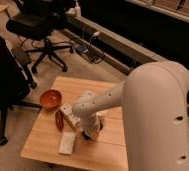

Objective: Push the eraser across the table

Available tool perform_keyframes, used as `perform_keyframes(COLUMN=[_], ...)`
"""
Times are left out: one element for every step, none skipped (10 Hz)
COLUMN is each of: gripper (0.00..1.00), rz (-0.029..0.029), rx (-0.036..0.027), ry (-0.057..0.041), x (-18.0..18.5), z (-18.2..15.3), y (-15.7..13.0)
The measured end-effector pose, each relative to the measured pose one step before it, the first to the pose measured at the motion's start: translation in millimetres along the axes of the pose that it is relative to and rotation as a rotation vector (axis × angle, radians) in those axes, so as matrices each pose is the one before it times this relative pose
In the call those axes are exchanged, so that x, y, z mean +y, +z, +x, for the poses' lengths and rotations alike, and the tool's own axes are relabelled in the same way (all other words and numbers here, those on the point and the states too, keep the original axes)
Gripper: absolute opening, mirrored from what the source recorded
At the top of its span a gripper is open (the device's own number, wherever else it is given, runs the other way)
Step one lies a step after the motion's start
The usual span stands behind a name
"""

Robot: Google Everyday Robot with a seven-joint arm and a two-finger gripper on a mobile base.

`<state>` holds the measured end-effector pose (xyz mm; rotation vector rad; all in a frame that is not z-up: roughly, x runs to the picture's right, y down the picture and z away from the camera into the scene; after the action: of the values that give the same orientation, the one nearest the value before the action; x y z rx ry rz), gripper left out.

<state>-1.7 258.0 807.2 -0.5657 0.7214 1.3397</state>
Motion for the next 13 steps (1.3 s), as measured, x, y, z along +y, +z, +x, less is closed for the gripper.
perform_keyframes(gripper=[0.0,0.0,0.0,0.0,0.0,0.0,0.0,0.0,0.0,0.02,0.05,0.05,0.05], rz=[0.0054,0.0074,0.00447,0.00308,0.0029,0.00175,0.004,0.0037,0.00659,0.00761,0.00596,-0.00011,0.00008], rx=[-0.00661,-0.00778,-0.00599,-0.00599,-0.00859,-0.0051,-0.01149,-0.00748,-0.00596,0.00147,0.00494,0.00021,0.00049], ry=[-0.00717,-0.00975,-0.00724,-0.00588,-0.00625,-0.00308,-0.0072,-0.00491,-0.00545,-0.00259,-0.00059,0.00051,-0.00004], x=[2.42,3.24,3.06,2.77,3.78,2.08,4.78,3.04,2.78,0.8,-0.02,-0.35,0.0], z=[-7.43,-9.8,-7.98,-6.89,-9.31,-5.6,-11.84,-7.77,-7.41,-2.34,0.28,0.06,0.12], y=[-1.22,-1.13,-0.79,-0.96,-1.42,-0.83,-2.04,-1.5,-1.28,-0.07,0.75,0.05,0.27])
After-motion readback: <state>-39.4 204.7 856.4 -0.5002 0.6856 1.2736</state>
